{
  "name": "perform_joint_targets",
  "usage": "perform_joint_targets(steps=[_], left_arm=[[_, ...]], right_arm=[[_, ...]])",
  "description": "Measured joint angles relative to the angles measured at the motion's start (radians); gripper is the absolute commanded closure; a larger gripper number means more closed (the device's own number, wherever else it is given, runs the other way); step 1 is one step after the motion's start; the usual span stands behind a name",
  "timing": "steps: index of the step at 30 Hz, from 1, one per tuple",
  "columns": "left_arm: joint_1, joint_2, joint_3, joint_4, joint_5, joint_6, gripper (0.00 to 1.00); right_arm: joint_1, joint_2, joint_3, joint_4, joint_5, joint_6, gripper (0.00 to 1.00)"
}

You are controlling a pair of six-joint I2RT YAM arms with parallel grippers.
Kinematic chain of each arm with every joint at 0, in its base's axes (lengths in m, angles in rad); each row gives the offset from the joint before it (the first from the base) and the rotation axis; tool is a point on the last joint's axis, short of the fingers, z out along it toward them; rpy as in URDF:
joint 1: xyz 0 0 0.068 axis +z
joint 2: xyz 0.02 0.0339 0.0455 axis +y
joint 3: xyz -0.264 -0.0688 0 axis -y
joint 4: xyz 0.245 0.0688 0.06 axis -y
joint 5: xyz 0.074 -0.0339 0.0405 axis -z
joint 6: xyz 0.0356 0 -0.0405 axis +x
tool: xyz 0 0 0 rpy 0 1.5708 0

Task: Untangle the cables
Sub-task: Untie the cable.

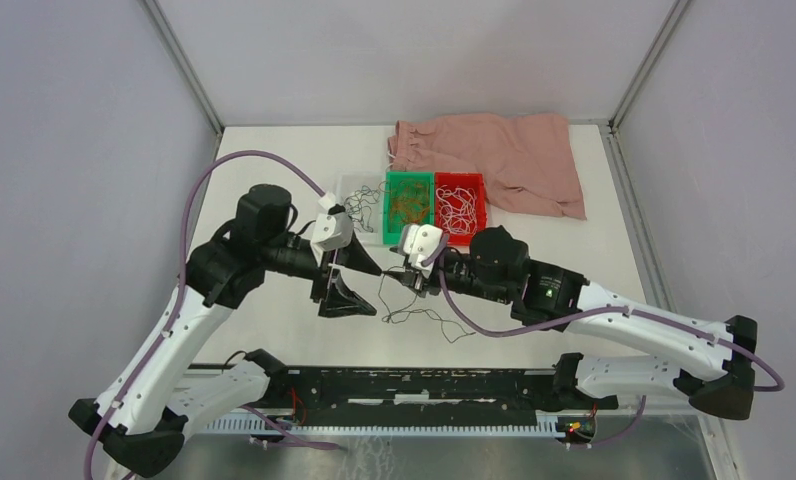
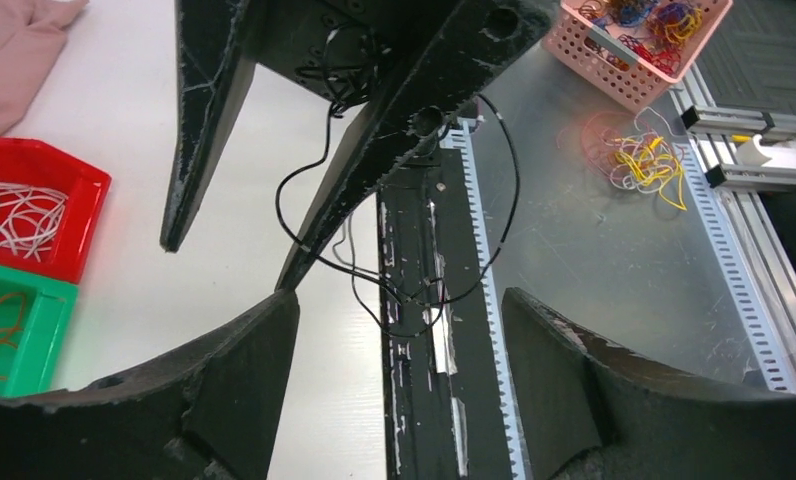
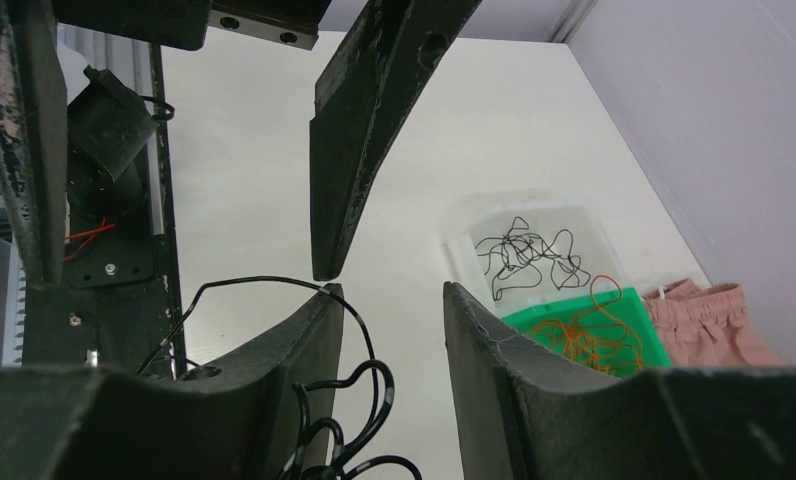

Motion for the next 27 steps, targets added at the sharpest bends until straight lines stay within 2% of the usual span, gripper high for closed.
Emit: perform_joint_targets(steps=[1,6,12,14,16,17,22,24,27], left_arm=[[0.0,-0.001,0.0,0.001,-0.007,-0.002,0.27],[0.0,-0.005,-0.012,0.074,-0.077,-0.062,0.33],[0.0,0.0,-0.031,0.127,-0.124,-0.117,0.5],[0.0,0.001,-0.04,0.133,-0.136,-0.127,0.64],[0.0,0.004,-0.049,0.133,-0.138,-0.129,0.88],[0.0,0.005,-0.053,0.133,-0.14,-0.129,0.95],[0.001,-0.006,-0.059,0.117,-0.191,-0.098,0.97],[0.001,-0.015,-0.059,0.105,-0.209,-0.072,0.97],[0.002,-0.024,-0.059,0.088,-0.222,-0.032,0.97]], right_arm=[[0.0,0.0,0.005,-0.006,0.001,-0.007,0.52],[0.005,0.001,0.02,-0.023,0.004,-0.026,0.53],[0.019,0.011,0.024,-0.027,0.012,-0.035,0.52],[0.024,0.016,0.027,-0.027,0.018,-0.039,0.52],[0.026,0.022,0.029,-0.025,0.02,-0.039,0.48],[0.027,0.024,0.029,-0.025,0.021,-0.039,0.44],[0.025,0.011,-0.011,0.037,0.101,0.005,0.17],[0.025,-0.015,-0.082,0.135,0.145,0.051,0.12],[0.028,-0.036,-0.18,0.285,0.195,0.13,0.1]])
